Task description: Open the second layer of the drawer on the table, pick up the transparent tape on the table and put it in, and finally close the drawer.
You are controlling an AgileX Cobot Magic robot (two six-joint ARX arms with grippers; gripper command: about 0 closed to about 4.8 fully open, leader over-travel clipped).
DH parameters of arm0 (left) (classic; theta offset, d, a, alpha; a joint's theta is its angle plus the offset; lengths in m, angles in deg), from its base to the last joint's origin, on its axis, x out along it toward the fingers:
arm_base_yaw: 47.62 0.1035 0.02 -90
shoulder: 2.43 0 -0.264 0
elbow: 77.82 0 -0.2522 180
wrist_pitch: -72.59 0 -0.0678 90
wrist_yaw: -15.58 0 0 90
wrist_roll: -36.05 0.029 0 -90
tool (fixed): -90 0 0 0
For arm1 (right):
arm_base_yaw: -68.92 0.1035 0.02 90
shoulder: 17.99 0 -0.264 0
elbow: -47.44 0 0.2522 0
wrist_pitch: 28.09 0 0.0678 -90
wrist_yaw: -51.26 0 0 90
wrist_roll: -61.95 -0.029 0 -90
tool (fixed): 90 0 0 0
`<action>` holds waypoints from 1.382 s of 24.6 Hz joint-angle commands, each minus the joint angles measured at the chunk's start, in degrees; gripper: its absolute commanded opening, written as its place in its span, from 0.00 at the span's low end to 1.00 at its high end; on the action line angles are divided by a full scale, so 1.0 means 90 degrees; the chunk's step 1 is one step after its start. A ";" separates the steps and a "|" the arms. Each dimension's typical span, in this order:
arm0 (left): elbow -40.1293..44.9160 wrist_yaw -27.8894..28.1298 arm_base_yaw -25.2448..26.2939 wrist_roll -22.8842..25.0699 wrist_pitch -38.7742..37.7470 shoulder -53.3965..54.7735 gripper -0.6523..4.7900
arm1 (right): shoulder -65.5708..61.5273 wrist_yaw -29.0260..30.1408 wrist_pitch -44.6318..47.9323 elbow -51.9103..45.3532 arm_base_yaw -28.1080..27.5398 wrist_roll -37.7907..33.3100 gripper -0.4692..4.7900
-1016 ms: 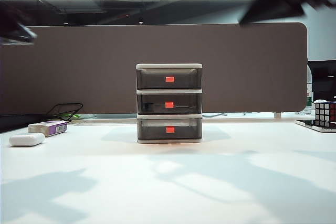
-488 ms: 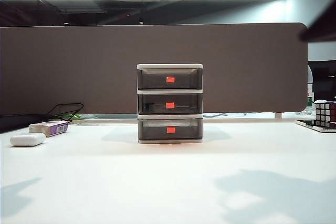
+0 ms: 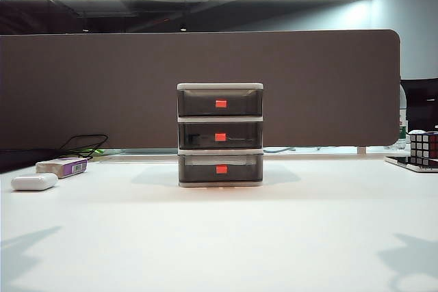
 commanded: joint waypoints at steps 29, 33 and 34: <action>0.0882 -0.1557 0.3310 -0.0301 0.0952 0.0007 0.11 | 0.0005 0.0357 0.1343 -0.0510 -0.1923 0.0770 0.08; 0.0882 -0.1545 0.3313 -0.0304 0.0952 0.0005 0.11 | 0.0005 0.0357 0.1336 -0.0510 -0.1923 0.0770 0.08; 0.0882 -0.1545 0.3313 -0.0301 0.0952 0.0007 0.11 | 0.0005 0.0355 0.1333 -0.0510 -0.1923 0.0770 0.08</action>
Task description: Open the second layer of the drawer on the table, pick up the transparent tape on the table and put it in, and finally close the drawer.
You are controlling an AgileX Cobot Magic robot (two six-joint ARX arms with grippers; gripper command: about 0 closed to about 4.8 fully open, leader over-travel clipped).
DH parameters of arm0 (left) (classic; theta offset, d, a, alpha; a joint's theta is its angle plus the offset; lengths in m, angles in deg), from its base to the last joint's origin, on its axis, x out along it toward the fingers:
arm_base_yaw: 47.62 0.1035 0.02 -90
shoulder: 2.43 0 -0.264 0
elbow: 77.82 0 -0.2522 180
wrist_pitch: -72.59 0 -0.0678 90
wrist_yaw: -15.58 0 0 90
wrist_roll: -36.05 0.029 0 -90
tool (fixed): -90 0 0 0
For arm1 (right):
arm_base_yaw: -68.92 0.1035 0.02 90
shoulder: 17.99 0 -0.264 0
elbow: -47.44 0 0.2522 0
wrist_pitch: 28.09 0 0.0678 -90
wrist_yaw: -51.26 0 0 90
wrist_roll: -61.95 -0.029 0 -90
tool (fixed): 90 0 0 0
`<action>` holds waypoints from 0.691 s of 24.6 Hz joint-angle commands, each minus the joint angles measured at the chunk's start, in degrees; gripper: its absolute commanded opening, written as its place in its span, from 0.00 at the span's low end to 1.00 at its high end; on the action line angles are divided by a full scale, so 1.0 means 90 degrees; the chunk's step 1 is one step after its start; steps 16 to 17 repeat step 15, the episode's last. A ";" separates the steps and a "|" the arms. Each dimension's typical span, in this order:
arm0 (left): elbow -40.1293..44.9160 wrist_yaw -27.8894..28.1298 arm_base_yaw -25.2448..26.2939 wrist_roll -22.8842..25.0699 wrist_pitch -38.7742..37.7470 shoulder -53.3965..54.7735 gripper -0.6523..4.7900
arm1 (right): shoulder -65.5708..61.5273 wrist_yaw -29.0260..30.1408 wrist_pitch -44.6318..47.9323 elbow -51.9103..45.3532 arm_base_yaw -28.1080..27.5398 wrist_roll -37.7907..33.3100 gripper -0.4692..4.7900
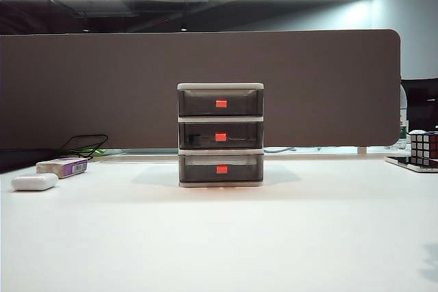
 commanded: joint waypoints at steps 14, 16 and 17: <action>-0.0041 -0.0027 0.0002 -0.0017 0.0070 0.0005 0.11 | 0.0012 -0.0051 0.0107 -0.0032 -0.0002 0.0022 0.08; -0.0041 -0.0027 0.0005 -0.0017 0.0070 0.0005 0.11 | 0.0012 -0.0051 0.0107 -0.0032 -0.0002 0.0022 0.08; -0.0041 -0.0027 0.0005 -0.0017 0.0070 0.0005 0.11 | 0.0012 -0.0051 0.0107 -0.0032 -0.0002 0.0022 0.08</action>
